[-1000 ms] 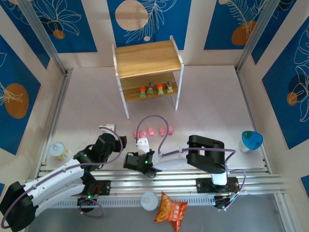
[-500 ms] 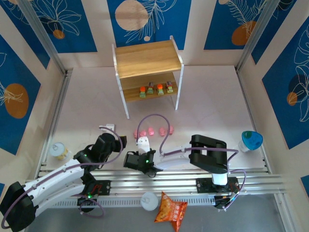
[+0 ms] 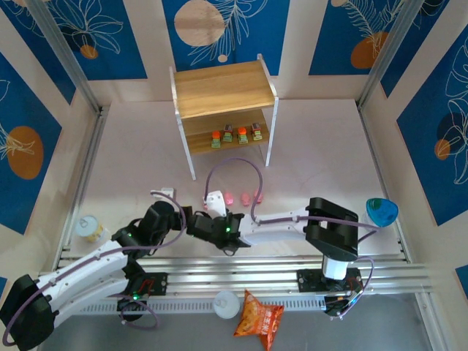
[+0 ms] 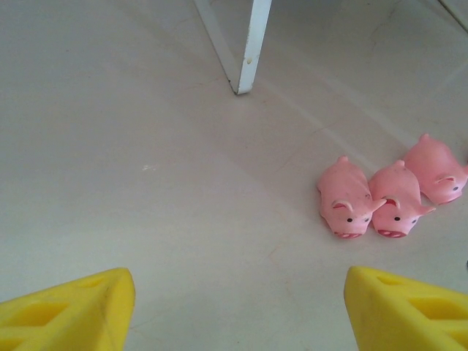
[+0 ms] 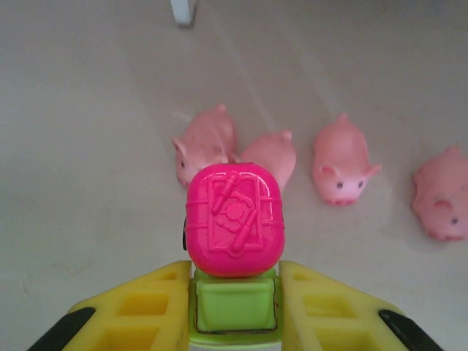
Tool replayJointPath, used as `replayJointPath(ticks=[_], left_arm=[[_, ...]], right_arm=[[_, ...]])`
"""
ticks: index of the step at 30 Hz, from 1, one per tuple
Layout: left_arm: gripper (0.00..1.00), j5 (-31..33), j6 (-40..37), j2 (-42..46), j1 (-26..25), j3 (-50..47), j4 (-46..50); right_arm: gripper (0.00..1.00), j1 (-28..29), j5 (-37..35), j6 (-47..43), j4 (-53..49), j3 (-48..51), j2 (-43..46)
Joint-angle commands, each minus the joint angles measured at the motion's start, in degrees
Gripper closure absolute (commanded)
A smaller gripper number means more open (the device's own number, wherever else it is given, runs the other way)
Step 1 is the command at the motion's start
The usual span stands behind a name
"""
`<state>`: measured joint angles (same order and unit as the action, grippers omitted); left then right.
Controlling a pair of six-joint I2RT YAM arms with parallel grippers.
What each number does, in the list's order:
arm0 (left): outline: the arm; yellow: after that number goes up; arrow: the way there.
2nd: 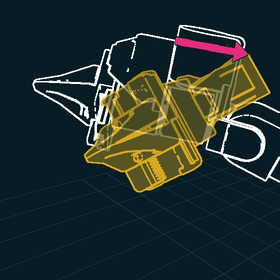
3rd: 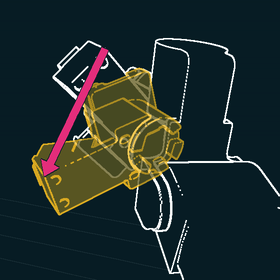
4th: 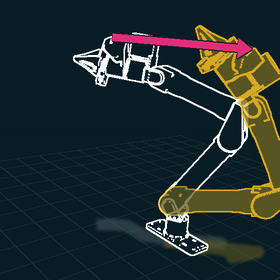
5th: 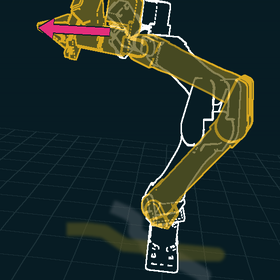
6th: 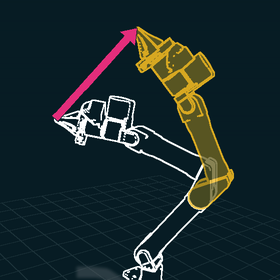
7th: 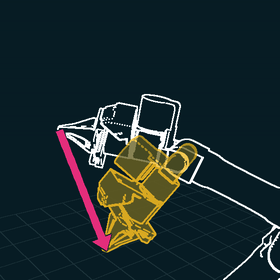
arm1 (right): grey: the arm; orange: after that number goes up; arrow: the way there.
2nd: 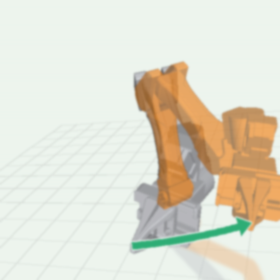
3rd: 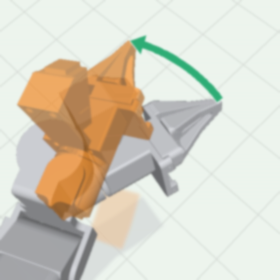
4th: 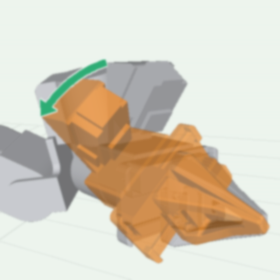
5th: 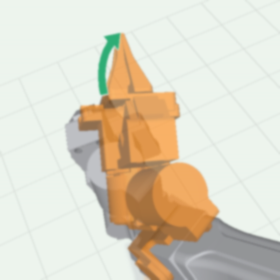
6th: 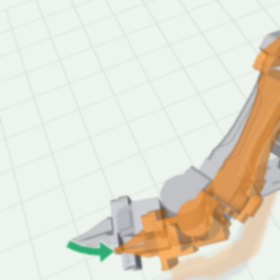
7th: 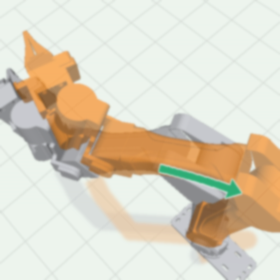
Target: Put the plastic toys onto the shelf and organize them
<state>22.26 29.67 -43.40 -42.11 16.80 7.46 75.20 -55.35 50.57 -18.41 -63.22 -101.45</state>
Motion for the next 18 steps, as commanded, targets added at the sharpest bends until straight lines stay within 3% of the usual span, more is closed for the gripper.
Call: replayJointPath(ticks=[1, 18], left_arm=[[0.24, -1.7, 0.3, -0.4, 0.9, -1.1, -2.0], [0.2, -6.6, -0.5, -2.5, 1.3, -1.7, -6.3]], right_arm=[[0.75, -1.7, -1.4, -6.4, 2.1, -3.3, 2.6], [0.75, -11.4, 4.1, -24.2, 5.1, -17.7, -0.2]])
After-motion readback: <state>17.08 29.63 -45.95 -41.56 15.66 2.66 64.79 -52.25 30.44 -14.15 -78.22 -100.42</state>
